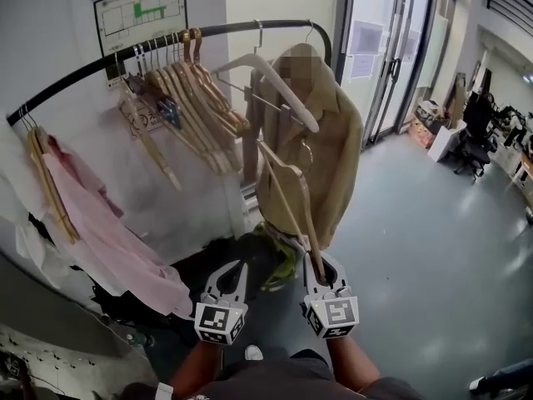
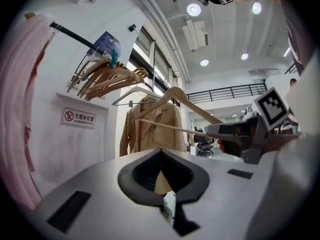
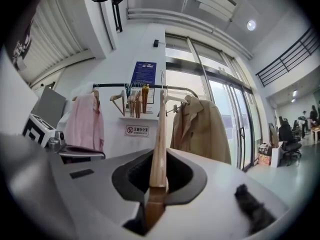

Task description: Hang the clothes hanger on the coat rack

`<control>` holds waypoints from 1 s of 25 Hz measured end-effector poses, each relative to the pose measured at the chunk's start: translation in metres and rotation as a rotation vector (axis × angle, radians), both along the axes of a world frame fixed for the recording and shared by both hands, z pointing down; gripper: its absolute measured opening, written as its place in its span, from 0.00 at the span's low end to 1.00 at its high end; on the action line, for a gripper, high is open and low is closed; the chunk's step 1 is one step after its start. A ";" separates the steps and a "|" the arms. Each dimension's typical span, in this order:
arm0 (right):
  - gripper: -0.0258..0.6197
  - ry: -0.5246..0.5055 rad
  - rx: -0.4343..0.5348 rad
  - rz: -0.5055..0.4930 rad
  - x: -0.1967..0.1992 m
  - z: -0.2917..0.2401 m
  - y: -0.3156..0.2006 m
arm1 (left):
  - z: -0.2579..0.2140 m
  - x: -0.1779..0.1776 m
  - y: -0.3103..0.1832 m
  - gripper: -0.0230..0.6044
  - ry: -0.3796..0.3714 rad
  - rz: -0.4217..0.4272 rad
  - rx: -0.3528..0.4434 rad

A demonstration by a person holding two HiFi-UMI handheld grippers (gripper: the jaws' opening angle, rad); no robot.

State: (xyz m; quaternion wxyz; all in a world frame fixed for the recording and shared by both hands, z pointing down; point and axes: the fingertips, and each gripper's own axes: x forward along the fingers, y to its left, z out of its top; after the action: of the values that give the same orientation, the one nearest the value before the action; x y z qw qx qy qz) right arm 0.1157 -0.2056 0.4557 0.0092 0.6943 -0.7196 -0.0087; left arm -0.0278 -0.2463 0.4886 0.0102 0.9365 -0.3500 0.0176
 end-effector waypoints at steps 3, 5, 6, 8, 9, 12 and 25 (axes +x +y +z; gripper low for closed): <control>0.10 0.002 0.000 -0.054 0.002 -0.008 -0.031 | -0.001 -0.009 -0.014 0.05 0.006 -0.065 -0.013; 0.10 -0.002 -0.003 -0.094 0.002 -0.011 -0.048 | 0.000 -0.018 -0.021 0.05 -0.001 -0.126 -0.017; 0.10 -0.002 -0.005 -0.114 0.003 -0.013 -0.057 | 0.001 -0.021 -0.025 0.05 -0.004 -0.156 -0.020; 0.10 0.003 -0.011 -0.149 0.004 -0.018 -0.074 | 0.000 -0.027 -0.029 0.05 -0.009 -0.208 -0.020; 0.10 0.006 -0.013 -0.164 0.005 -0.021 -0.082 | -0.001 -0.029 -0.030 0.05 -0.012 -0.229 -0.018; 0.10 0.010 -0.012 -0.200 0.006 -0.033 -0.104 | -0.002 -0.033 -0.033 0.05 -0.008 -0.276 -0.018; 0.10 0.036 0.003 -0.276 -0.011 -0.128 -0.214 | 0.002 -0.058 -0.027 0.05 0.008 -0.397 -0.024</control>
State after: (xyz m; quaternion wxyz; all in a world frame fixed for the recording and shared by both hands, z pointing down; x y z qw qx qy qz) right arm 0.1044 -0.4198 0.3281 0.0198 0.5886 -0.8078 -0.0231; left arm -0.0863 -0.2738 0.4901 0.0261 0.8490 -0.5274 0.0154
